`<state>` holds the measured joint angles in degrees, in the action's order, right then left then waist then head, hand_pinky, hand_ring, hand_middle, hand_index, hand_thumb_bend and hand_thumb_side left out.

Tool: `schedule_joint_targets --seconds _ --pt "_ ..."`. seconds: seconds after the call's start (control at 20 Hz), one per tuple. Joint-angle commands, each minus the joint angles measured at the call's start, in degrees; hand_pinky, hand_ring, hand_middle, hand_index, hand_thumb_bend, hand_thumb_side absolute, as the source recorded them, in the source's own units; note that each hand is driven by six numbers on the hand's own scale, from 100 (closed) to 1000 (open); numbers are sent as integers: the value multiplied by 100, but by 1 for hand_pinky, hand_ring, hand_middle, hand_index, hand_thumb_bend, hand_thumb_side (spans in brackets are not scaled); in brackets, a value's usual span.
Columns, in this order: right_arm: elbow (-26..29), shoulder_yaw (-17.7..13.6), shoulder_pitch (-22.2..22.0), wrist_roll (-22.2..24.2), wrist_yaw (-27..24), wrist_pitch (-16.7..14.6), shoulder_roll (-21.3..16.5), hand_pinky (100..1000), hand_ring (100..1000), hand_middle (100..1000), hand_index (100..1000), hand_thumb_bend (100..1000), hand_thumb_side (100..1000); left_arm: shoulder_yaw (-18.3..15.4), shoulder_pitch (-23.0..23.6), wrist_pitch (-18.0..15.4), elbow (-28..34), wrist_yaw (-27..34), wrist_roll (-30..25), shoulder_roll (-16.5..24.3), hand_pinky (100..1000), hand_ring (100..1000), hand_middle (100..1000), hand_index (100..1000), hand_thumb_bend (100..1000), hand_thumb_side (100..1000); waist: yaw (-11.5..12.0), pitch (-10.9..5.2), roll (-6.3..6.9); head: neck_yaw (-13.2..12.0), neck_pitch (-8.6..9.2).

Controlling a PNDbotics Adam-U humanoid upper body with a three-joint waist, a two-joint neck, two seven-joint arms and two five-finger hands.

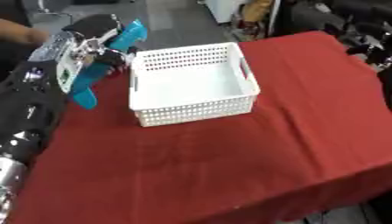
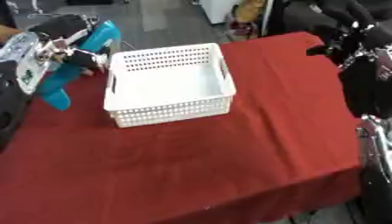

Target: Pick up objects on the table and place them in the box.

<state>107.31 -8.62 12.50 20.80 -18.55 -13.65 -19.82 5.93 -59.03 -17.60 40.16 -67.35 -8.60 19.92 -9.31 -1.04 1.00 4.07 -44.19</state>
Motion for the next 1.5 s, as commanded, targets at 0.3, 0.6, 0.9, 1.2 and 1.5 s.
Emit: schedule_joint_targets --seconds 0.3,0.6,0.9,1.2,1.5 --pt "45 3 113 46 -38 -13 -46 676 857 909 1000 100 1000 -108 -60 -15 -80 -76 150 -78 100 100 100 100 100 448 -4 -60 -27 -12 8" --pt "34 14 121 62 -44 -2 -38 676 857 909 1000 100 1000 34 -149 -188 -3 -129 58 -163 100 100 100 100 100 358 -25 -75 -13 -17 8" --pt "18 49 123 93 -58 20 -62 676 857 908 1000 100 1000 133 -462 -405 -10 -403 -268 -144 100 100 100 100 100 165 -63 -135 39 -46 8" --pt "17 85 193 111 -107 57 -37 681 860 907 1000 100 1000 133 -697 -525 50 -577 -358 -182 100 100 100 101 100 133 -163 -195 92 -173 8" --pt "106 115 380 60 -202 116 101 689 862 907 1000 100 1000 117 -594 -552 89 -459 -212 -376 100 100 100 101 100 232 -374 -163 104 -374 8"
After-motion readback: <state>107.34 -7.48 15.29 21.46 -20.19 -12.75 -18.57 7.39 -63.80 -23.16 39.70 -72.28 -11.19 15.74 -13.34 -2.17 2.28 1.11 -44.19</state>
